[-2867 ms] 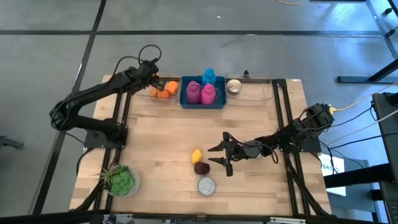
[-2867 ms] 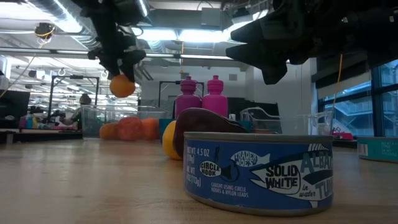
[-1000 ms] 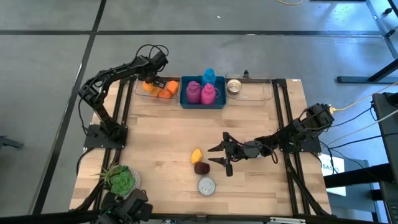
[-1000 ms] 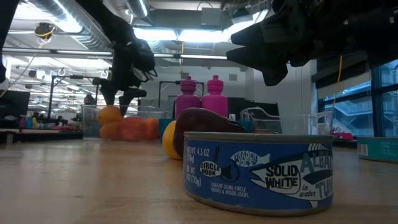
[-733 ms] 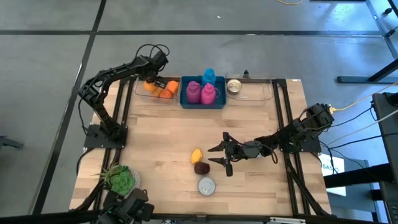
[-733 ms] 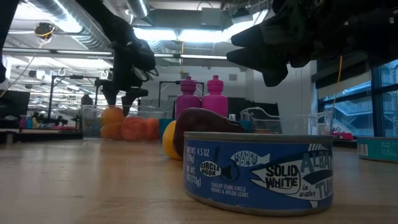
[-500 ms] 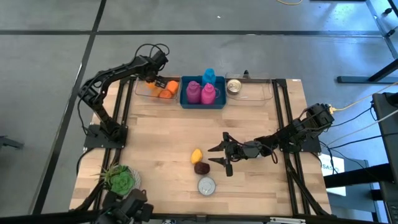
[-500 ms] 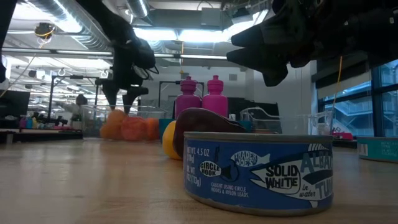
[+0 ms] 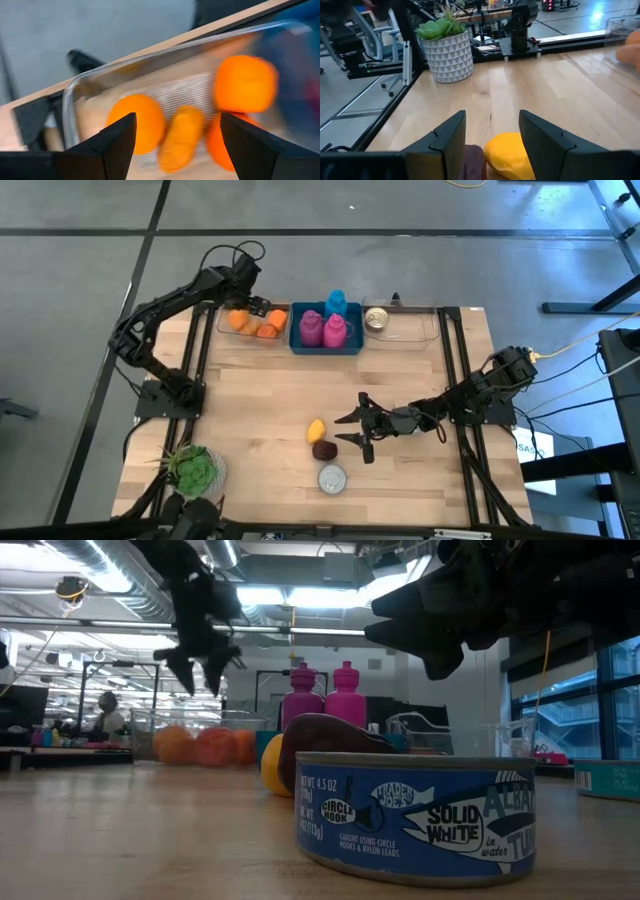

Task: Pick & Place Food Item
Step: Put the light blue tuna can into the right transparent bin

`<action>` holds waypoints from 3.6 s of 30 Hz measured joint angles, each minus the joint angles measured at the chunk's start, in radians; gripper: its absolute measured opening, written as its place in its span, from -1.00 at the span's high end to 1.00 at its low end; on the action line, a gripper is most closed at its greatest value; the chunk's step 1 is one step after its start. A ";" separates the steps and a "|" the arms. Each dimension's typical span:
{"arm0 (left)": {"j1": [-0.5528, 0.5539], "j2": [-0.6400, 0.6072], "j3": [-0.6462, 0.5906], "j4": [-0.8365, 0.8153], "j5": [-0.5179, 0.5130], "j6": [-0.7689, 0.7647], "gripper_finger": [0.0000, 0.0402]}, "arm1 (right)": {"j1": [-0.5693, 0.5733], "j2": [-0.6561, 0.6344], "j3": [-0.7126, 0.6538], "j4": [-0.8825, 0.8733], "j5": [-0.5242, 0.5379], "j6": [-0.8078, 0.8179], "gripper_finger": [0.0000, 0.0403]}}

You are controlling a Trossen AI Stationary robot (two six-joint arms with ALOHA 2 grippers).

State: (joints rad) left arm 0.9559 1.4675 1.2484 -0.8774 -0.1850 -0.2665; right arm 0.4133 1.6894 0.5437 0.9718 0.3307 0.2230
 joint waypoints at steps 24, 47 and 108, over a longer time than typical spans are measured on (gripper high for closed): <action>-0.610 -0.462 -0.182 0.428 0.107 0.123 -0.28 | 0.000 0.000 0.000 0.102 0.055 0.001 0.09; -1.017 -0.524 -0.841 1.101 0.132 -0.162 -0.25 | 0.000 0.000 0.000 0.106 0.104 0.005 0.09; -1.176 -0.029 -0.745 1.668 -0.004 0.078 -0.27 | 0.355 -0.269 0.456 -1.974 -0.031 0.894 0.09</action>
State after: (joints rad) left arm -0.2199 1.4387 0.5030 0.7906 -0.1894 -0.1881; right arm 0.7678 1.4202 0.9997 -1.0023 0.2998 1.1167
